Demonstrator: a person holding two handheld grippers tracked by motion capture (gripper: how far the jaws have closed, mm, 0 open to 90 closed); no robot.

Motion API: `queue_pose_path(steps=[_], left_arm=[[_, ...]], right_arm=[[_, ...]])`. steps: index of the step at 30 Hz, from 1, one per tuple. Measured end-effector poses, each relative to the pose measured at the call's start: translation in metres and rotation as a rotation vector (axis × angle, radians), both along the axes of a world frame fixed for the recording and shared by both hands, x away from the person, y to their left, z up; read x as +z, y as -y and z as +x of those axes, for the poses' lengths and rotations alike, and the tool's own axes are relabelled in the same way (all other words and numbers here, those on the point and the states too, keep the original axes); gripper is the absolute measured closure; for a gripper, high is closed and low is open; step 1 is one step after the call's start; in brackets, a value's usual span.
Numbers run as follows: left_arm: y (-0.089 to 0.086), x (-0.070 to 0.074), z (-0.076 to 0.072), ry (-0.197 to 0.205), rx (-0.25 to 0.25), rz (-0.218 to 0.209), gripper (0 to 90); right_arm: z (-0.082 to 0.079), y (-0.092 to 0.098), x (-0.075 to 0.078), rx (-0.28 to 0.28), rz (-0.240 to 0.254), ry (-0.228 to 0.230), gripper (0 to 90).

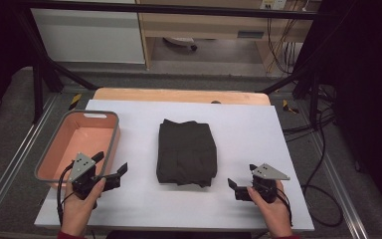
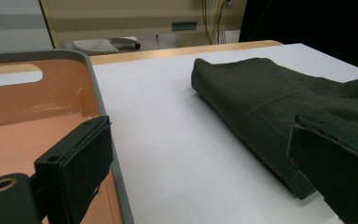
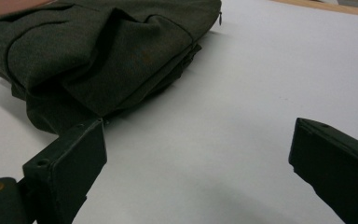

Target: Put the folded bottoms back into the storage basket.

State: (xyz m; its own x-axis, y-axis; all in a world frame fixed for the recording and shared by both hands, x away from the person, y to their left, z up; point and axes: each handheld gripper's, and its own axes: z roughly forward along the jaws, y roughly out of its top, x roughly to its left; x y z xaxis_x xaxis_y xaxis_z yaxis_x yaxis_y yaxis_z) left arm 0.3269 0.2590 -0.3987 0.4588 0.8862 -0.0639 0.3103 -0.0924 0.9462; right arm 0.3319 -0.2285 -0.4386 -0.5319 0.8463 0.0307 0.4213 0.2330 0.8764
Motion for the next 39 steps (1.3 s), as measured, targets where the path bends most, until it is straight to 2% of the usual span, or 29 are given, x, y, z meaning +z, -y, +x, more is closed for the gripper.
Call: queue_pose_path(steps=[4, 15, 19, 28, 39], left_arm=[[-0.002, 0.0, -0.001, 0.006, 0.005, -0.031, 7.1], [-0.002, -0.001, 0.0, 0.011, 0.006, -0.029, 7.0], [-0.002, -0.002, 0.0, 0.011, 0.01, -0.032, 6.9], [0.0, -0.002, 0.0, 0.008, 0.005, -0.036, 6.7], [0.001, -0.002, 0.0, 0.008, 0.004, -0.028, 6.8]], right_arm=[[-0.002, -0.003, 0.003, 0.004, -0.001, 0.009, 5.1], [-0.007, -0.014, 0.009, 0.034, 0.003, 0.003, 4.2], [-0.007, -0.022, 0.007, 0.047, -0.021, -0.024, 5.0], [-0.008, -0.037, 0.006, 0.084, -0.028, -0.061, 7.9], [-0.009, -0.052, -0.002, 0.164, -0.049, -0.122, 30.2]])
